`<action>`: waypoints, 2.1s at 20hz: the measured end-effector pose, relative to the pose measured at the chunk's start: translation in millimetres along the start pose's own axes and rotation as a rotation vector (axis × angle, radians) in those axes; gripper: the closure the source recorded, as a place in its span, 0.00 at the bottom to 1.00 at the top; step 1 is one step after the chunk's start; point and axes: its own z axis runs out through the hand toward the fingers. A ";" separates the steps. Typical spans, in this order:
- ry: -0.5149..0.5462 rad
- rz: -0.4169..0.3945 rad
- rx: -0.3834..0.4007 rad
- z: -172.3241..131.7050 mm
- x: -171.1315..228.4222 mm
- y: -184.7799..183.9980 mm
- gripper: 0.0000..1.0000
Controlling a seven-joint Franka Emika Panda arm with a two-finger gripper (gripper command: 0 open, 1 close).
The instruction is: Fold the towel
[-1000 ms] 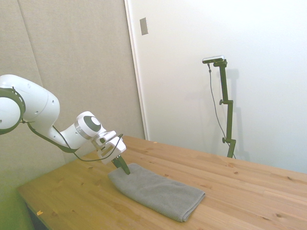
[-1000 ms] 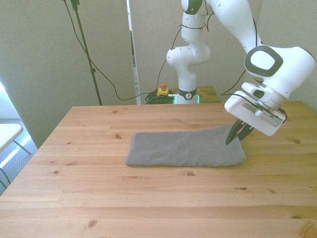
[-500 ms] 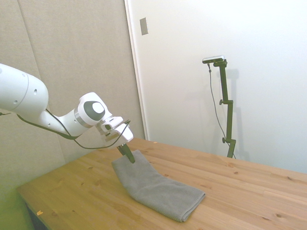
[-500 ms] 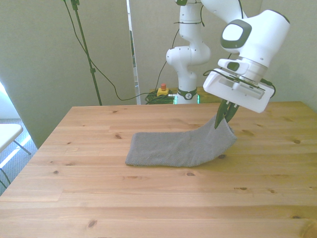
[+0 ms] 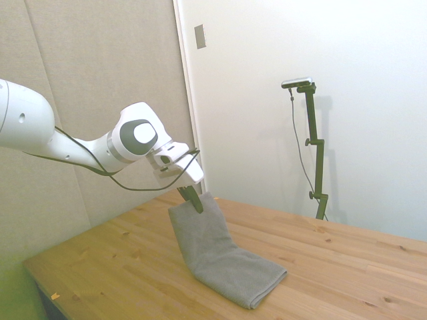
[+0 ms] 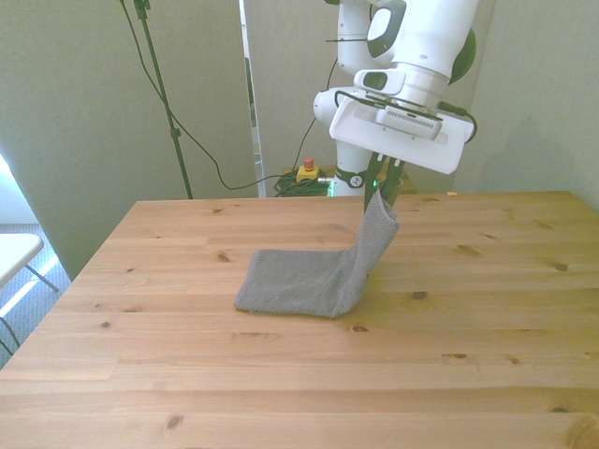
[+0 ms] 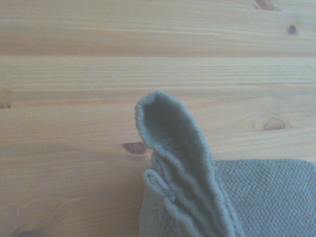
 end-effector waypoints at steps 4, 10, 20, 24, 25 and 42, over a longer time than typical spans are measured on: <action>-0.040 0.024 0.016 6.8 25.7 21.1 1.00; -0.074 0.077 0.001 26.7 65.3 58.6 1.00; -0.077 0.143 0.007 31.1 105.8 91.0 1.00; -0.078 0.164 0.000 38.6 111.3 103.1 1.00; -0.078 0.173 -0.001 41.9 113.4 107.2 1.00; -0.137 0.250 -0.016 99.5 149.6 153.3 0.00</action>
